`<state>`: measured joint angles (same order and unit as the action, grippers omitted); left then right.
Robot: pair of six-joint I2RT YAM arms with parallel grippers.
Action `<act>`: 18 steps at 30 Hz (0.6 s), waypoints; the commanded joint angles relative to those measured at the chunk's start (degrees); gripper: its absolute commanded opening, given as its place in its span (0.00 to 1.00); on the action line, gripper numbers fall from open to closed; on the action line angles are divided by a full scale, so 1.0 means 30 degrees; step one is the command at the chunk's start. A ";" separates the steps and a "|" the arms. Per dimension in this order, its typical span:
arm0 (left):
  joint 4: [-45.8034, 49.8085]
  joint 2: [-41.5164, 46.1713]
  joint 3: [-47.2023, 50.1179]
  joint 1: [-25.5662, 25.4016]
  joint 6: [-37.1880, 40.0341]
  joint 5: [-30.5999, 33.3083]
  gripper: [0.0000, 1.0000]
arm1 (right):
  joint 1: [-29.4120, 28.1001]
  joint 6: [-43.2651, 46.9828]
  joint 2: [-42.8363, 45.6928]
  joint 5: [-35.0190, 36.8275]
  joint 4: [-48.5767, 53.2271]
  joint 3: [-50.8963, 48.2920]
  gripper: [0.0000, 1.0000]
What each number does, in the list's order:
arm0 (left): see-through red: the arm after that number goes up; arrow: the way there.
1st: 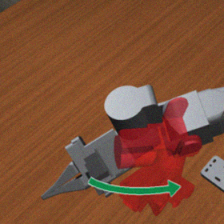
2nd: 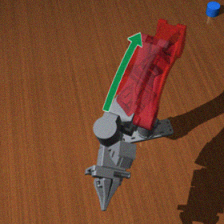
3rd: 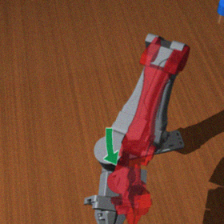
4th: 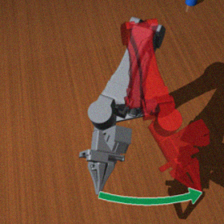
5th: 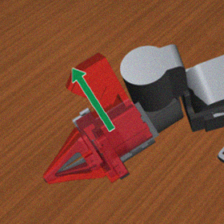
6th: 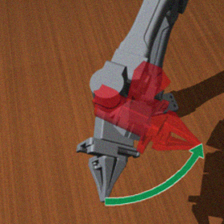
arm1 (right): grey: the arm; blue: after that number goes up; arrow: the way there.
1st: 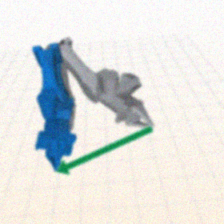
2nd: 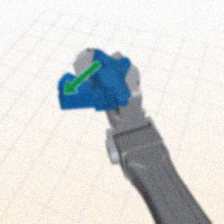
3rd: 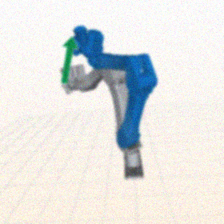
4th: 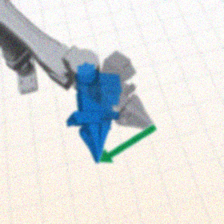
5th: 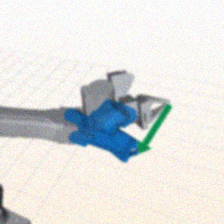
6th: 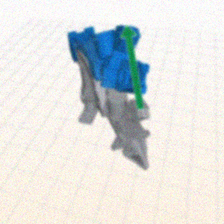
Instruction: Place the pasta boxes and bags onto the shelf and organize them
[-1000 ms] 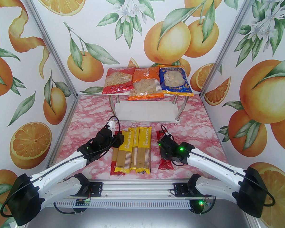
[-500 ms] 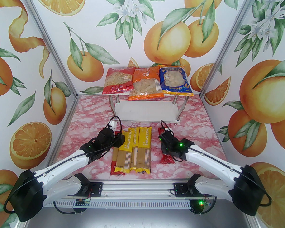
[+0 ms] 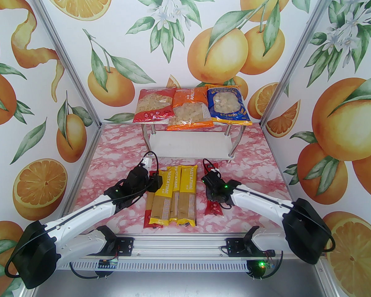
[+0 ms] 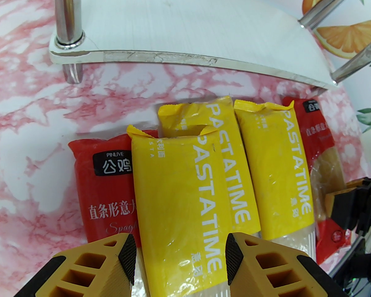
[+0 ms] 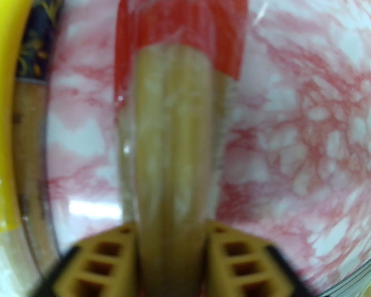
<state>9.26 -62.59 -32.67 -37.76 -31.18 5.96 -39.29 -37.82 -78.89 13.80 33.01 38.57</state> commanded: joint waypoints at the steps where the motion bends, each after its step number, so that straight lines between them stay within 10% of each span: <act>1: 0.0049 0.0326 -0.0447 0.0122 -0.0012 0.0041 0.53 | 0.0080 -0.0228 -0.0635 -0.1173 -0.0067 -0.0258 0.59; 10: 0.0108 0.0419 -0.0354 0.0157 -0.0011 0.0183 0.54 | 0.0088 -0.1078 0.0264 -0.3232 -0.0530 -0.0111 0.98; 18: 0.0282 0.0642 -0.0358 0.0165 0.0091 0.0259 0.54 | 0.0083 -0.2060 -0.0098 -0.2195 0.0217 -0.0514 1.00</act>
<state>9.30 -62.11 -32.67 -37.60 -31.16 6.02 -39.18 -41.71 -79.13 6.85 32.75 38.13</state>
